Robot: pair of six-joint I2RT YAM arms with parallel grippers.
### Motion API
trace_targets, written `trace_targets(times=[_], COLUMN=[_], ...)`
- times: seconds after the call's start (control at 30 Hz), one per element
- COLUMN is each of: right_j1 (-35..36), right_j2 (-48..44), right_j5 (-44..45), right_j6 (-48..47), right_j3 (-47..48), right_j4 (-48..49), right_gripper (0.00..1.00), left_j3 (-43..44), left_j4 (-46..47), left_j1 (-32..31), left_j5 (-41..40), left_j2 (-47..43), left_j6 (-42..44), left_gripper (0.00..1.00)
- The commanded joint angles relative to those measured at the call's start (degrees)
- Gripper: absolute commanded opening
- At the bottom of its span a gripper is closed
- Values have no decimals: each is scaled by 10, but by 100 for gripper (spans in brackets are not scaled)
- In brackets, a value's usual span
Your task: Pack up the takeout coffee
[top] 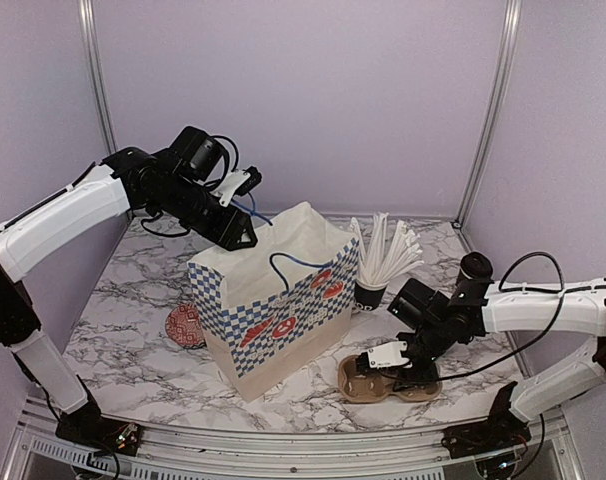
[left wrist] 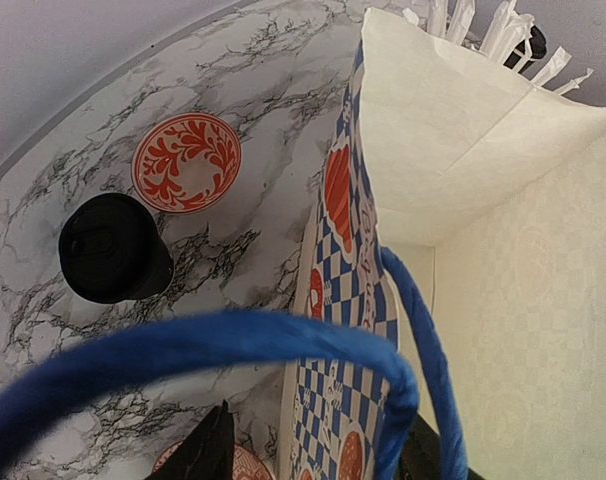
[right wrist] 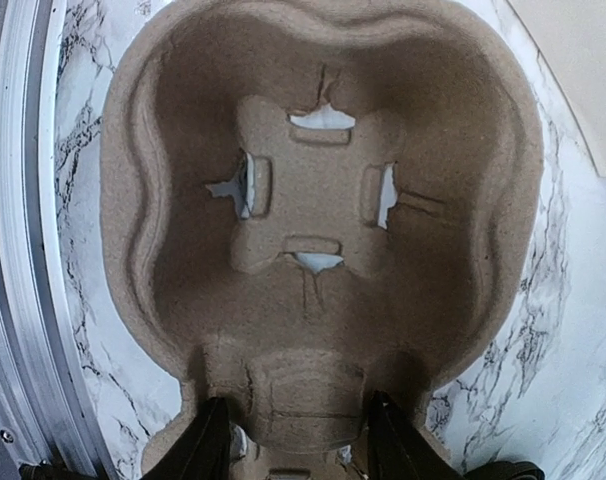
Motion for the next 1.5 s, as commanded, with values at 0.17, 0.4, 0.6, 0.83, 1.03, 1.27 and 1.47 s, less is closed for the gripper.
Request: trace_targets(times=[0.17, 0.4, 0.6, 0.83, 1.03, 1.27, 1.47], right_j1=[-7, -17, -30, -58, -78, -94, -93], right_j2=[-4, -45, -73, -86, -68, -25, 28], right_j5=[-15, -73, -155, -251, -289, -260, -316], right_j6=[18, 0, -27, -55, -64, -85, -86], right_j3=[28, 69, 121, 281, 448, 608, 676], right_j4=[-19, -65, -115, -163, -205, -208, -179], right_gripper=[33, 28, 26, 25, 23, 23, 27], left_j3=[5, 9, 22, 34, 30, 12, 25], left_j4=[-3, -3, -3, -3, -3, -3, -5], left_j1=[1, 2, 2, 2, 1, -3, -13], left_j5=[4, 16, 43, 88, 146, 215, 272], left_j2=[-18, -5, 8, 18, 13, -8, 6], left_j6=[-2, 10, 17, 42, 57, 87, 112], left_gripper=[55, 50, 29, 7, 0, 0, 0])
